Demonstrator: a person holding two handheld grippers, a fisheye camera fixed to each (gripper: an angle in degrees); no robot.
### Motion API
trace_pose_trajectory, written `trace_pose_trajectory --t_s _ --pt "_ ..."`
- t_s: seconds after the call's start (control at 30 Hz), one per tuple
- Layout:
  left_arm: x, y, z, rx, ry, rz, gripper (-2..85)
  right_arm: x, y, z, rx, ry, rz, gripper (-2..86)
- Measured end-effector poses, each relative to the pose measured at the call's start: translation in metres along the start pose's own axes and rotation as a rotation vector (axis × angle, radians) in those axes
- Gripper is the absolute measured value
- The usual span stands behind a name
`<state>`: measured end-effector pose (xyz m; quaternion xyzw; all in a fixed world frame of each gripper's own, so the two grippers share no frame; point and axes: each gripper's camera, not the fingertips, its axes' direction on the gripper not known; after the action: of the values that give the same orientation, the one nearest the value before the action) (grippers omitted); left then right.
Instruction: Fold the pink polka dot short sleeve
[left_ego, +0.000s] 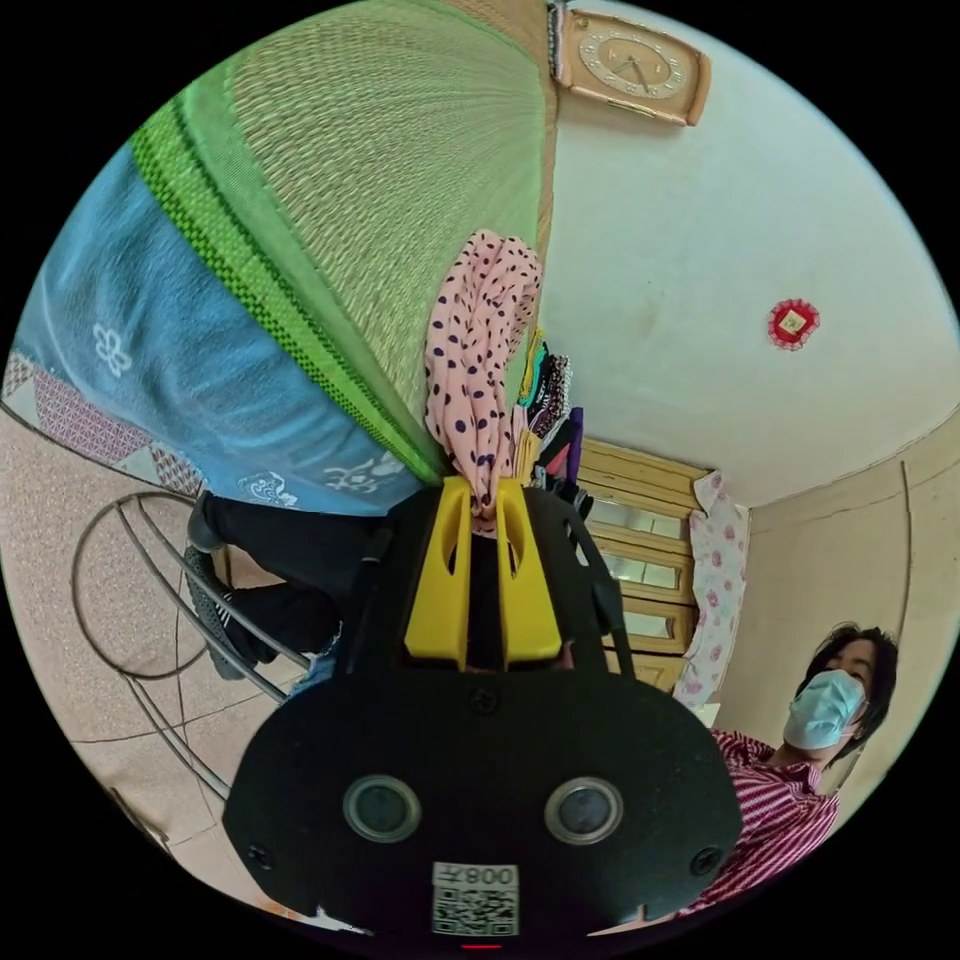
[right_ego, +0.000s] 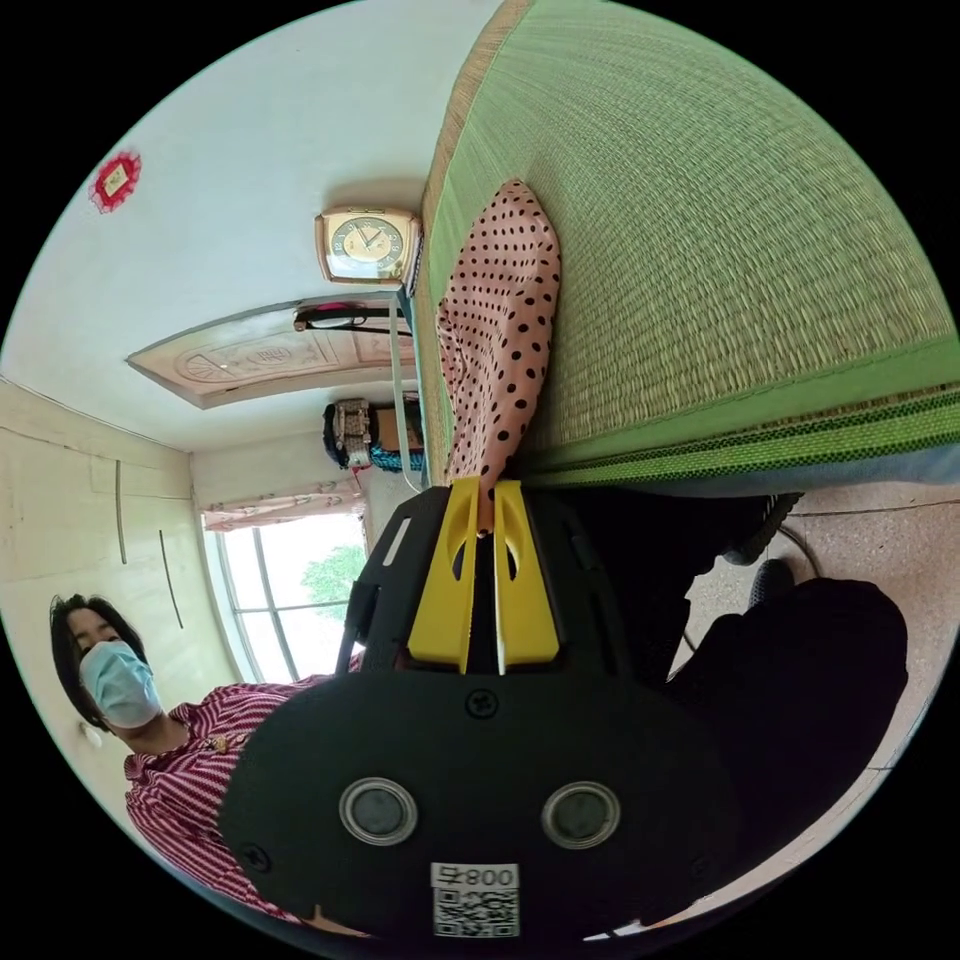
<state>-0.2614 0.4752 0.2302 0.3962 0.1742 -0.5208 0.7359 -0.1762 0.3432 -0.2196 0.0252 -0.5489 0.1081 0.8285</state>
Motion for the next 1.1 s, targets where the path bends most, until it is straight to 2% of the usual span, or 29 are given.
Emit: trace_pose_trajectory --t_s 0.1,0.33,0.53,1.1 --pt "-0.012 0.010 -0.004 0.009 0.034 -0.039 8.1 0.016 -0.001 0.002 -0.005 -0.005 0.010 2.4" --pt "-0.015 0.040 -0.018 0.017 0.004 -0.024 4.6 0.041 -0.003 0.004 -0.006 -0.016 0.005 1.9" --pt "-0.010 0.079 -0.037 0.015 0.050 0.021 3.6 0.045 0.001 -0.005 -0.011 -0.048 -0.047 1.8" --pt "0.081 0.197 -0.086 -0.063 0.244 0.346 2.7 -0.018 0.036 -0.091 0.086 -0.209 -0.379 1.6"
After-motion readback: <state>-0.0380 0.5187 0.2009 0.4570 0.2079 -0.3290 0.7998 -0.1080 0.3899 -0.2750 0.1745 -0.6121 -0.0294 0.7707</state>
